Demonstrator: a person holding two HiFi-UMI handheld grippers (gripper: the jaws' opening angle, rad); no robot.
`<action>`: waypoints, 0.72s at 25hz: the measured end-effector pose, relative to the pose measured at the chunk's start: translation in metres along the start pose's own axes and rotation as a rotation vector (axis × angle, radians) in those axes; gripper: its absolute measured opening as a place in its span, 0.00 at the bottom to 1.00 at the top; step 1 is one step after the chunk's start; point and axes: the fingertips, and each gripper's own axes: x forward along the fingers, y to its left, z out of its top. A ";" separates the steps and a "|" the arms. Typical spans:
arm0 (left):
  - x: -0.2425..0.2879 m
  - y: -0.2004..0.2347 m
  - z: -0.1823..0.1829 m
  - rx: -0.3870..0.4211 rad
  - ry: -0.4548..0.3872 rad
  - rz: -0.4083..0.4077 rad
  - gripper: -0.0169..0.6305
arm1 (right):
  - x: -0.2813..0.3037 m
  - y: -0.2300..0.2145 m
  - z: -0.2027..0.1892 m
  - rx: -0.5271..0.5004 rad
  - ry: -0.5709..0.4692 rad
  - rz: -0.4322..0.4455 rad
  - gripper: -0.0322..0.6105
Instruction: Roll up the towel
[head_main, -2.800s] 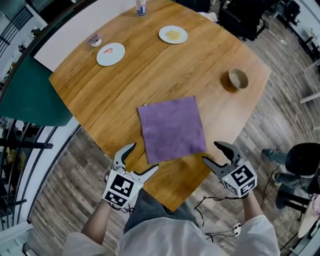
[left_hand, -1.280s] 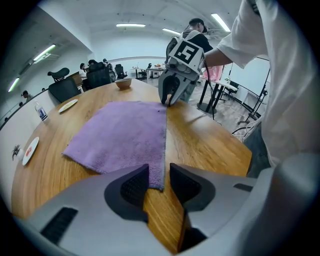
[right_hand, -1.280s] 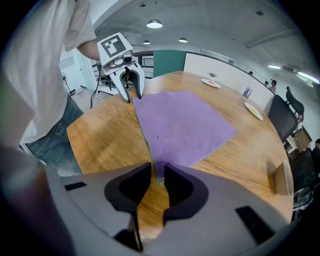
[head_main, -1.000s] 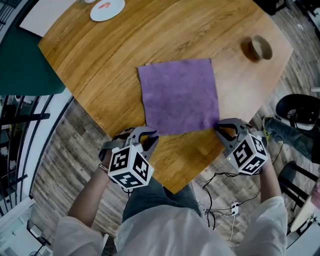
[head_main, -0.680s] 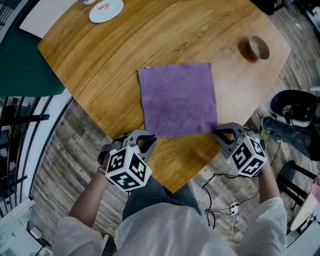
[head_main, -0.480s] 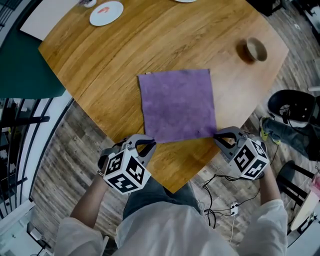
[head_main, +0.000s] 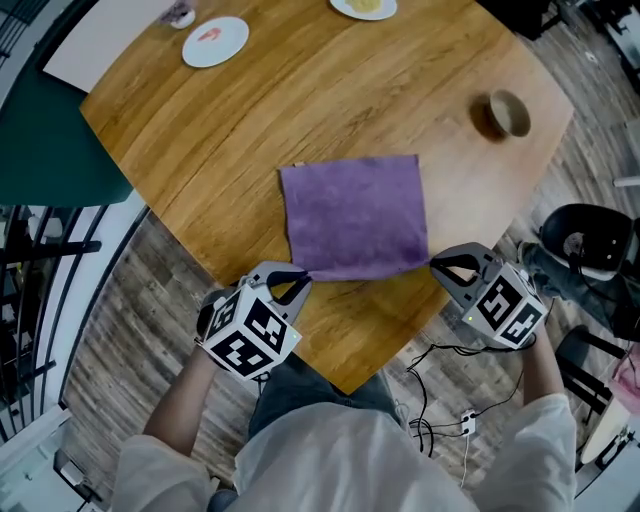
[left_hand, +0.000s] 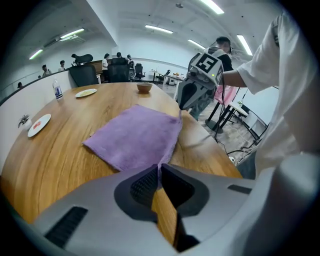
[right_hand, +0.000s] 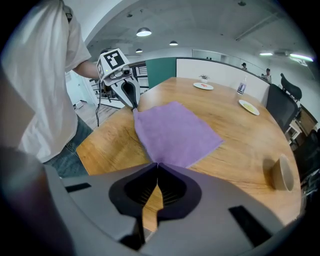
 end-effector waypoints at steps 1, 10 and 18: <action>0.001 0.005 0.001 -0.013 0.000 0.004 0.07 | 0.002 -0.003 0.000 0.006 -0.001 -0.002 0.06; 0.013 0.032 -0.002 -0.066 0.026 0.033 0.06 | 0.022 -0.022 0.001 0.057 0.006 0.000 0.06; 0.015 0.037 -0.003 -0.049 0.001 0.045 0.09 | 0.032 -0.030 -0.004 0.067 0.031 -0.055 0.17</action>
